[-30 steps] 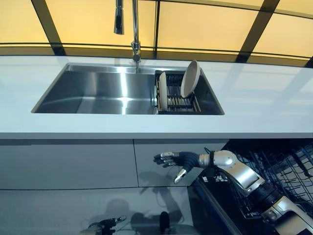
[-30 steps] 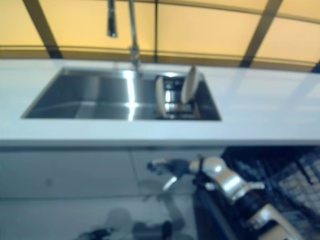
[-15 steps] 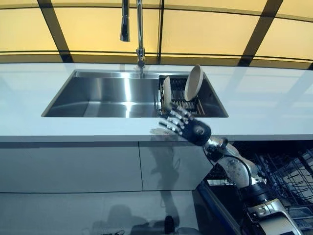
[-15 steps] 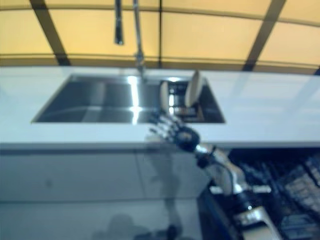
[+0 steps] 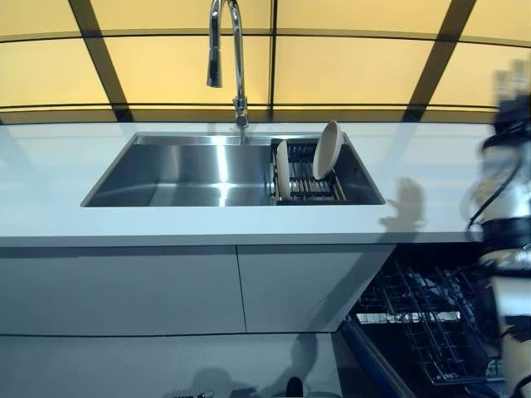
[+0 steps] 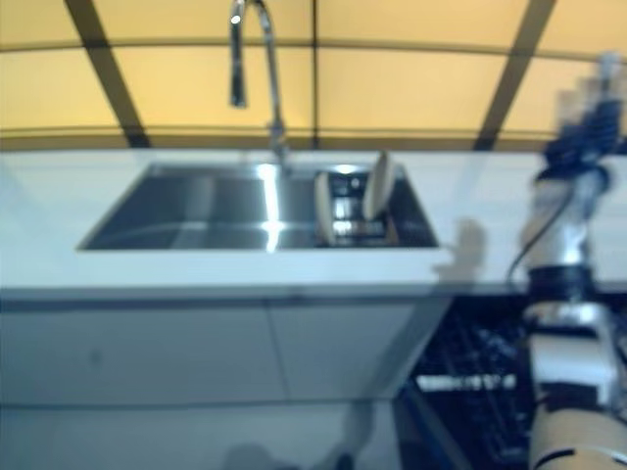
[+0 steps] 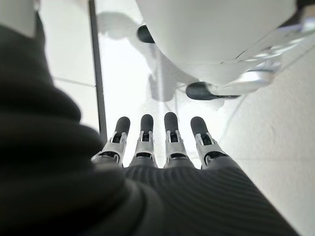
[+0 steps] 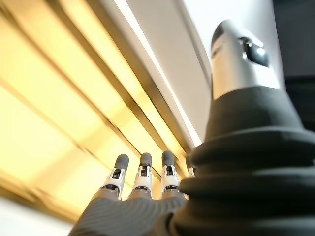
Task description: Take plates into dishwasher
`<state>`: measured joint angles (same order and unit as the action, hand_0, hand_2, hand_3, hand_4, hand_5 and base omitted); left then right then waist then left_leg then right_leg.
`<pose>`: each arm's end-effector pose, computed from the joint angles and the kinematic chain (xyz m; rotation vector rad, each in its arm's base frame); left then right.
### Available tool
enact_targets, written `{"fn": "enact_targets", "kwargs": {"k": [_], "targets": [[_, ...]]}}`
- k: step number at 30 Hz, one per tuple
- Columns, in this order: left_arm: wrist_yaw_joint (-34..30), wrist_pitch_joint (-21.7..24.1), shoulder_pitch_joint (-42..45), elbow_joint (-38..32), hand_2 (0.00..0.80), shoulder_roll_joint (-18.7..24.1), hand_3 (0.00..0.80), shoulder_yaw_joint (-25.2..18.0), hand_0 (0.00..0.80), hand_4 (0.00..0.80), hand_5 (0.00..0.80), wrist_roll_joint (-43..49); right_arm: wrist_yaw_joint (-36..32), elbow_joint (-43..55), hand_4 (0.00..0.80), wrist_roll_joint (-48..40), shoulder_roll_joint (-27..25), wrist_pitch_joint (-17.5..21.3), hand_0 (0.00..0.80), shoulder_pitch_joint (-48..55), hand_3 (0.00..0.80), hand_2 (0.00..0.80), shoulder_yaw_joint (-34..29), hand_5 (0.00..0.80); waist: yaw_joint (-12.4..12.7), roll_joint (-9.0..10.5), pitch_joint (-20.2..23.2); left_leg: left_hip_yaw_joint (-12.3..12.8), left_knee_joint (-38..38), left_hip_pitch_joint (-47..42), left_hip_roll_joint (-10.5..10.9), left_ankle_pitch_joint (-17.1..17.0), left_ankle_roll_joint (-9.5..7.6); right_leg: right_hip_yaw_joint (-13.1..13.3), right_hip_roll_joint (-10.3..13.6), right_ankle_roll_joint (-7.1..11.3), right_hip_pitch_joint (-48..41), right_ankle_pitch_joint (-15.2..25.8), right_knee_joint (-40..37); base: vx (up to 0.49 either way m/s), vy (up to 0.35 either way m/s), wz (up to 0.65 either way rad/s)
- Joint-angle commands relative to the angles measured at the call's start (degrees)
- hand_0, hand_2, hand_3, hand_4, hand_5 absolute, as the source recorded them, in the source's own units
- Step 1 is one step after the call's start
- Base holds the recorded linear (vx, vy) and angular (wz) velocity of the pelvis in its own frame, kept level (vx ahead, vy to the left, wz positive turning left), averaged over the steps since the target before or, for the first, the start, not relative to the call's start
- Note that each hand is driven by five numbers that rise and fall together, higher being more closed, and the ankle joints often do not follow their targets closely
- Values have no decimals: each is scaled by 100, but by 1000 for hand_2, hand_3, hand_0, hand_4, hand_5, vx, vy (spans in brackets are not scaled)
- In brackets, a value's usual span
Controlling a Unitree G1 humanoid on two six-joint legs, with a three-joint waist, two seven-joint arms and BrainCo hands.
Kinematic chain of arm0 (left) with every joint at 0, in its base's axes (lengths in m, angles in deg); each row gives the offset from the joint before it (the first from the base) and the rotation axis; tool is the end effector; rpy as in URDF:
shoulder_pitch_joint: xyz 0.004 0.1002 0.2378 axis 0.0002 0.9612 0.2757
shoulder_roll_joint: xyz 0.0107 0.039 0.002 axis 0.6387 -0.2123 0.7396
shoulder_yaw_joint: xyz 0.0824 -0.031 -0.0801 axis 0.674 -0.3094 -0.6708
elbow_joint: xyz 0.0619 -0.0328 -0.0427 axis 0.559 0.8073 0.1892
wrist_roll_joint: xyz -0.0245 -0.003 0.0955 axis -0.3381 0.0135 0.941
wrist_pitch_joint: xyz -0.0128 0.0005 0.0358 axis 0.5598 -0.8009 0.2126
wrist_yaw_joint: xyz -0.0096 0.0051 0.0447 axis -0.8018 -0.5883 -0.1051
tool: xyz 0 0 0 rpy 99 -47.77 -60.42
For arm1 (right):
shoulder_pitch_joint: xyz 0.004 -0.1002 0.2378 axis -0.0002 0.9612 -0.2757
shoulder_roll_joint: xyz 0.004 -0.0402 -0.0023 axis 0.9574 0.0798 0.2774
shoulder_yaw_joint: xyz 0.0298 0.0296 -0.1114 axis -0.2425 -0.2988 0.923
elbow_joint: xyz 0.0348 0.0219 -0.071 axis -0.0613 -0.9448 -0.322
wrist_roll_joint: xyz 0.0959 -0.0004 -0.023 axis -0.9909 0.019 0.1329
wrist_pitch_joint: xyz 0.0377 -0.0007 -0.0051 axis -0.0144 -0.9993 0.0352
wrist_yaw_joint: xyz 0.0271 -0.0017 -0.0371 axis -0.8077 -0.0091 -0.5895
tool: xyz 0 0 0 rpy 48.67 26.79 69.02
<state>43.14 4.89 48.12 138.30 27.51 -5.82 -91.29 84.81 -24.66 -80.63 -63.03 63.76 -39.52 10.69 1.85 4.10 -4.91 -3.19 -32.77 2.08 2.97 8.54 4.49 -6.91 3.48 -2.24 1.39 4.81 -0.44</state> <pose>0.0566 0.2348 -0.1319 -0.0358 1.4053 0.0409 0.3193 -0.3295 0.2586 0.5740 -0.6204 -0.7258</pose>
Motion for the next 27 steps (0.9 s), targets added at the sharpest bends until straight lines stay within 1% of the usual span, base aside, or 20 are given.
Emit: {"fn": "enact_targets", "kwargs": {"k": [1, 2, 3, 4, 5, 8, 10, 12, 14, 17, 19, 20, 22, 24, 25, 26, 27], "targets": [[106, -197, -132, -33, 0, 191, 0, 226, 0, 0, 0, -248, 1159, -239, 0, 1987, -479, -587, 0, -905, 0, 0, 1178, 0, 329, -32, -142, 280, 1593, 616, -793, -1855, 249, 43, 255, 477, -680, -314, 480, 247, 182, -39], [147, -254, -145, -111, 0, 180, 0, 215, 0, 0, 0, -183, 1064, -477, 0, 2124, -586, -818, 0, -1114, 0, 0, 1403, 0, 427, -19, -161, 311, 2229, 491, -843, -1783, 193, 46, 318, 518, -816, -353, 434, 225, 144, -34], [184, -323, -168, -176, 0, 196, 0, 247, 0, 0, 0, -161, 1057, -544, 0, 2036, -625, -863, 0, -1245, 0, 0, 1491, 0, 473, 11, -178, 274, 2378, 356, -693, -1569, 87, 28, 367, 542, -807, -343, 453, 173, 113, -19], [248, -422, -212, -259, 0, 241, 0, 301, 0, 0, 0, -207, 837, -649, 0, 1779, -662, -900, 0, -1373, 0, 0, 1555, 0, 458, 42, -146, 253, 2506, 200, -602, -1403, -2, 9, 402, 581, -756, -340, 516, 112, 101, -12], [278, -459, -256, -286, 0, 272, 0, 325, 0, 0, 0, -262, 758, -663, 0, 1740, -673, -981, 0, -1431, 0, 0, 1583, 0, 441, 47, -119, 239, 2608, 99, -574, -1363, -31, -8, 420, 600, -720, -310, 547, 130, 131, -8], [263, -504, -397, -319, 0, 354, 0, 297, 0, 0, 0, -310, 97, -386, 0, 1678, -717, -1328, 0, -1459, 0, 0, 1754, 0, 333, 4, -50, 135, 3216, -427, -507, -1328, -108, 17, 461, 706, -593, -193, 550, 127, 91, -26], [239, -478, -388, -310, 0, 445, 0, 251, 0, 0, 0, -336, -101, -228, 0, 1575, -786, -1390, 0, -1445, 0, 0, 1857, 0, 303, 6, 21, 120, 3465, -549, -492, -1332, -133, 27, 443, 738, -594, -191, 438, 93, 34, -20], [183, -463, -420, -308, 0, 494, 0, 220, 0, 0, 0, -316, -239, -147, 0, 1652, -787, -1324, 0, -1425, 0, 0, 1833, 0, 277, 26, 76, 174, 3551, -552, -511, -1332, -141, 3, 437, 748, -565, -211, 394, 66, 16, 16], [98, -447, -441, -328, 0, 483, 0, 275, 0, 0, 0, -280, -375, 19, 0, 1926, -794, -1398, 0, -1379, 0, 0, 1787, 0, 270, 49, 112, 229, 3586, -516, -512, -1310, -154, -36, 453, 765, -553, -231, 332, 32, 8, 11], [6, -384, -424, -324, 0, 429, 0, 318, 0, 0, 0, -171, -407, 152, 0, 2025, -775, -1549, 0, -1339, 0, 0, 1818, 0, 287, 66, 132, 243, 3608, -481, -502, -1287, -160, -63, 471, 771, -571, -237, 245, 22, 10, 13], [-72, -325, -399, -303, 0, 401, 0, 350, 0, 0, 0, -14, -700, 183, 0, 1884, -756, -1936, 0, -1346, 0, 0, 1922, 0, 308, 98, 134, 264, 3567, -465, -482, -1220, -159, -89, 525, 789, -618, -231, 161, 62, 30, 9], [-97, -296, -386, -302, 0, 412, 0, 372, 0, 0, 0, 16, -767, 159, 0, 1857, -763, -2057, 0, -1386, 0, 0, 2005, 0, 306, 117, 131, 293, 3529, -469, -470, -1177, -170, -81, 553, 799, -636, -222, 142, 79, 49, 7], [-117, -318, -371, -312, 0, 419, 0, 384, 0, 0, 0, 61, -902, 107, 0, 1961, -759, -2264, 0, -1441, 0, 0, 2118, 0, 298, 127, 114, 350, 3479, -478, -441, -1113, -220, -85, 584, 806, -634, -253, 210, 72, 54, 3], [-46, -296, -305, -315, 0, 441, 0, 417, 0, 0, 0, 57, -1050, 70, 0, 1885, -752, -2341, 0, -1472, 0, 0, 2230, 0, 295, 114, 78, 417, 3467, -500, -425, -1116, -277, -136, 575, 800, -576, -333, 523, 79, 32, -3], [-29, -300, -256, -324, 0, 492, 0, 395, 0, 0, 0, 56, -1064, 99, 0, 1910, -724, -2387, 0, -1486, 0, 0, 2273, 0, 285, 117, 27, 433, 3458, -528, -411, -1125, -299, -136, 620, 872, -409, -145, 925, 54, -13, -4], [7, -308, -204, -362, 0, 546, 0, 362, 0, 0, 0, 26, -1048, 171, 0, 2047, -684, -2410, 0, -1487, 0, 0, 2294, 0, 271, 121, -46, 428, 3456, -573, -412, -1122, -302, -85, 729, 959, -170, 119, 1220, 26, -47, -10], [56, -309, -183, -394, 0, 592, 0, 352, 0, 0, 0, -93, -973, 216, 0, 2199, -629, -2429, 0, -1502, 0, 0, 2324, 0, 276, 124, -108, 465, 3445, -612, -451, -1124, -274, -97, 842, 1005, -38, 256, 1209, 1, -93, -15]]}}
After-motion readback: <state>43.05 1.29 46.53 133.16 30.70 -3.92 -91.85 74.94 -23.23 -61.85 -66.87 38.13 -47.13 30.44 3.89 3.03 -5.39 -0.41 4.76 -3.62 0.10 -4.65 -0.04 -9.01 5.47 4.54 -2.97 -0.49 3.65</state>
